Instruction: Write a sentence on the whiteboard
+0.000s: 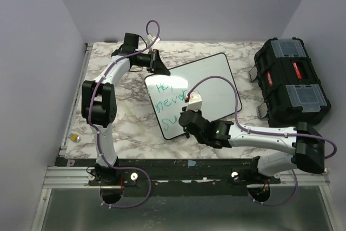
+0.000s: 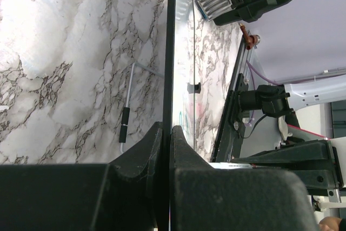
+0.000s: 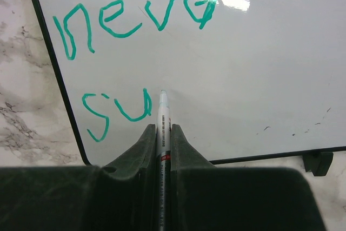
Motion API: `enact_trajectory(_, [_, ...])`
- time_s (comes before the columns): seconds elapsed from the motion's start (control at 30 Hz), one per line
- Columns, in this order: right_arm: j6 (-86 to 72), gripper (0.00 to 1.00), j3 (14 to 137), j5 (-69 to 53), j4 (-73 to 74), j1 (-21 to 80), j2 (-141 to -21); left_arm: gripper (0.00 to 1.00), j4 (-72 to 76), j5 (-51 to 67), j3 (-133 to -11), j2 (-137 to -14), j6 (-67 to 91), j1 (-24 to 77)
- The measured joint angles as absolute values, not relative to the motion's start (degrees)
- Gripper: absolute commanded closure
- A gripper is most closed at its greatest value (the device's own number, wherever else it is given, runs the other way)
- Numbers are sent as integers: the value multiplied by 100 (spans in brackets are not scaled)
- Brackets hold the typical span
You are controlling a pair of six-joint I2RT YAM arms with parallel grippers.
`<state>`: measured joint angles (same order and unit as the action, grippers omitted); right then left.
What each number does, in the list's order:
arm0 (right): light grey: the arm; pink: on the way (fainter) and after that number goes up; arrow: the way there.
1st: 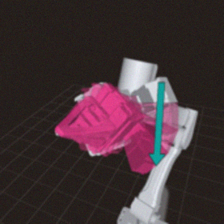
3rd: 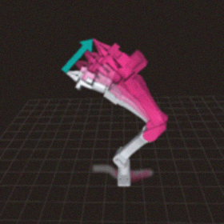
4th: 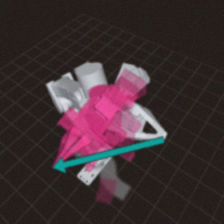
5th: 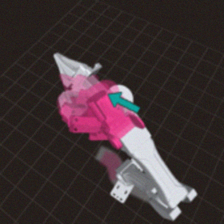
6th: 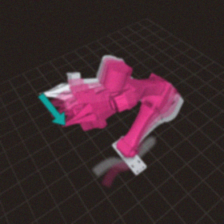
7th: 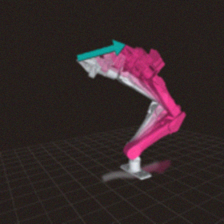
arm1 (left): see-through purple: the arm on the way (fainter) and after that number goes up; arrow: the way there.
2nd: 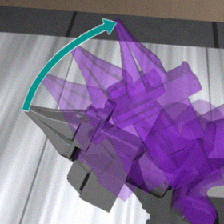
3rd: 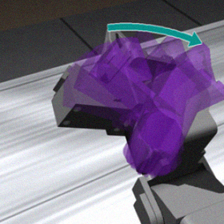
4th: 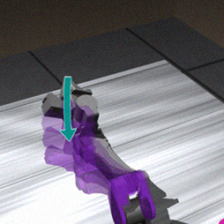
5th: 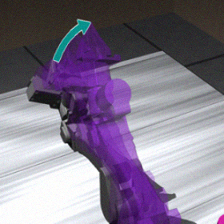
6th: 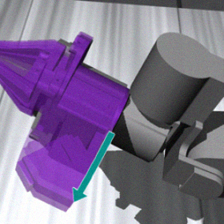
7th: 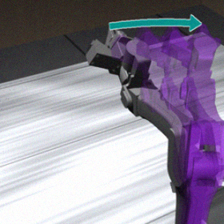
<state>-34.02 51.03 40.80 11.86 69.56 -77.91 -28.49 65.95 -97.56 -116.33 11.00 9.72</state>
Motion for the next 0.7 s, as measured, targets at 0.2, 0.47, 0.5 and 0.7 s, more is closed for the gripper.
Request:
enact_trajectory(0.2, [-3402,99,5098,4080,1009,6886,-7964,100,-2847,6595,-9756,-11633,1103,972])
enact_trajectory(0.47, [-3389,99,5098,4066,856,6823,-8176,100,-2840,6600,-9756,-11633,1074,972])
enact_trajectory(0.5, [-3389,99,5098,4064,854,6823,-8176,100,-2842,6600,-9756,-11633,1074,972])
enact_trajectory(0.7, [-3448,99,5070,4051,854,6818,-8162,100,-2842,6600,-9756,-11633,1070,972])
